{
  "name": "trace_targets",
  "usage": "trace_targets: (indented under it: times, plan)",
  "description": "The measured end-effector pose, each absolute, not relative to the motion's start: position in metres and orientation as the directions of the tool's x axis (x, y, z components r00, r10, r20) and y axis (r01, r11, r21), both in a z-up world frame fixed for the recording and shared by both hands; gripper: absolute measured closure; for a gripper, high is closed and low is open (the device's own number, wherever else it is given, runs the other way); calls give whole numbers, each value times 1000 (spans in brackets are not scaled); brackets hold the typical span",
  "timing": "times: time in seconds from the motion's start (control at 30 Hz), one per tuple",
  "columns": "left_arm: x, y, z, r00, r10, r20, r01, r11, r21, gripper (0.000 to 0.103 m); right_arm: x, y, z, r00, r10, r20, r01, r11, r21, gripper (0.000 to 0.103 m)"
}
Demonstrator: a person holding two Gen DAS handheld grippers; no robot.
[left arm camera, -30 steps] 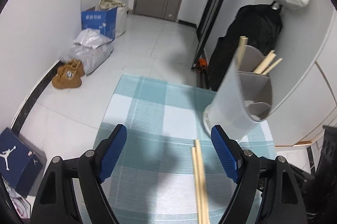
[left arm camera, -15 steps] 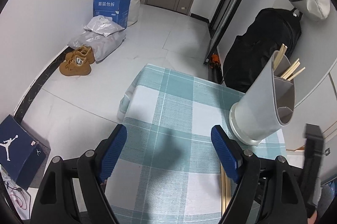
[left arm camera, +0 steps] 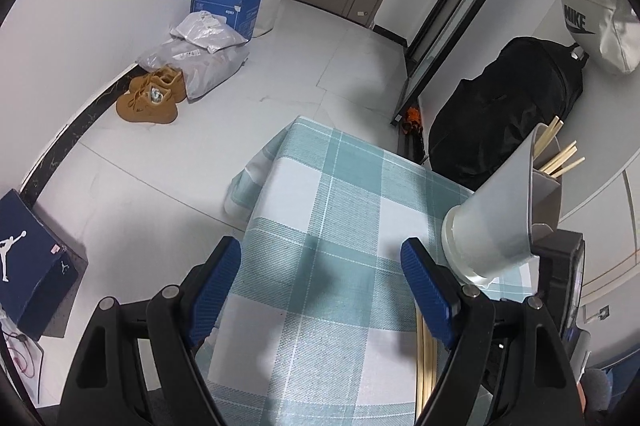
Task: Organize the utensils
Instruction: 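Close the right gripper on one chopstick and lift it while the left gripper approaches the pile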
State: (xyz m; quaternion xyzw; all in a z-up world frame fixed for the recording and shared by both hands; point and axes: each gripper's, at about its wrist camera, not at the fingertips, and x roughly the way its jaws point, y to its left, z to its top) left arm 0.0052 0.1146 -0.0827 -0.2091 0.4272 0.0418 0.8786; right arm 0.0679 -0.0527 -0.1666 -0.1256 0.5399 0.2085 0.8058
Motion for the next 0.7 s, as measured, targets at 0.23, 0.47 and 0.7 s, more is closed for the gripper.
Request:
trace_targets:
  times: [0.23, 0.47, 0.7]
  plan:
    - [4, 124, -84, 630, -112, -769, -275, 893, -356, 24, 82, -36, -173, 348, 149, -926, -448, 894, -25, 85]
    - [6, 131, -89, 612, -125, -781, -299, 878, -375, 24, 89, -31, -174, 359, 151, -921, -410, 912, -11, 99]
    - [6, 126, -89, 607, -123, -785, -283, 890, -358, 24, 89, -34, -166, 383, 191, -904, -383, 923, 32, 100]
